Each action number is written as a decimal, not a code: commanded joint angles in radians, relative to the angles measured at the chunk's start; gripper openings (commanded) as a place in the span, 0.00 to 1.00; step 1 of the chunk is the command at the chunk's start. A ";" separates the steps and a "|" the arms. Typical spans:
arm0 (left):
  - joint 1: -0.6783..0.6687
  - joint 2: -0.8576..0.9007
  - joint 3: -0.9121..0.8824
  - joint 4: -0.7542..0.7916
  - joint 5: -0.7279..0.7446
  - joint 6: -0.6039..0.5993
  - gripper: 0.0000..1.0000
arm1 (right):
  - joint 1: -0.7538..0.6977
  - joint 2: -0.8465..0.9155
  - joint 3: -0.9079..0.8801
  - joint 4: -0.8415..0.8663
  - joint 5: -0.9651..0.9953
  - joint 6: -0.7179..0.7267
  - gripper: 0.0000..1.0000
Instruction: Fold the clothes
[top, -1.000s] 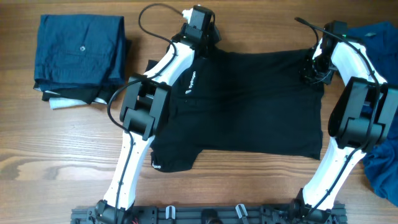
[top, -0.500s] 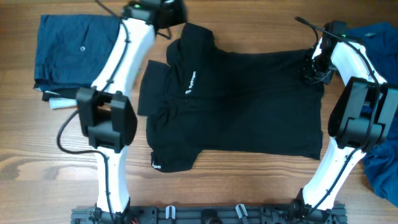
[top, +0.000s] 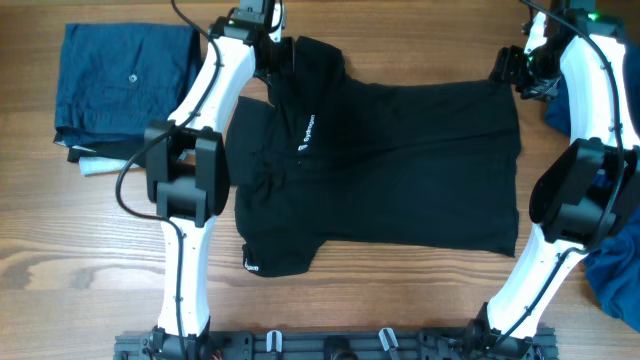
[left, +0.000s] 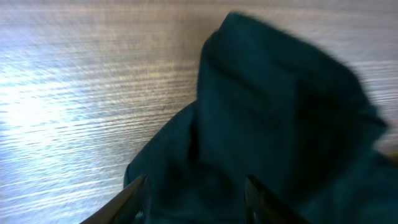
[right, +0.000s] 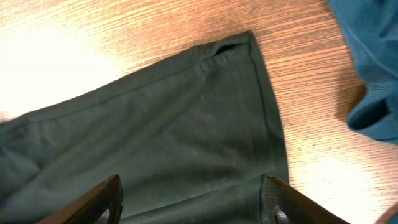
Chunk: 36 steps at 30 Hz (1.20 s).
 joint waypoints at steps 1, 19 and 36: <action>-0.001 0.061 -0.005 0.006 -0.054 0.023 0.48 | -0.004 0.026 -0.014 0.014 -0.045 -0.038 0.67; 0.045 0.174 -0.005 0.097 -0.386 -0.140 0.31 | -0.004 0.128 -0.014 0.068 -0.048 -0.116 0.67; 0.073 -0.061 0.032 0.065 -0.060 -0.078 0.19 | -0.004 0.128 -0.014 0.074 -0.048 -0.112 0.68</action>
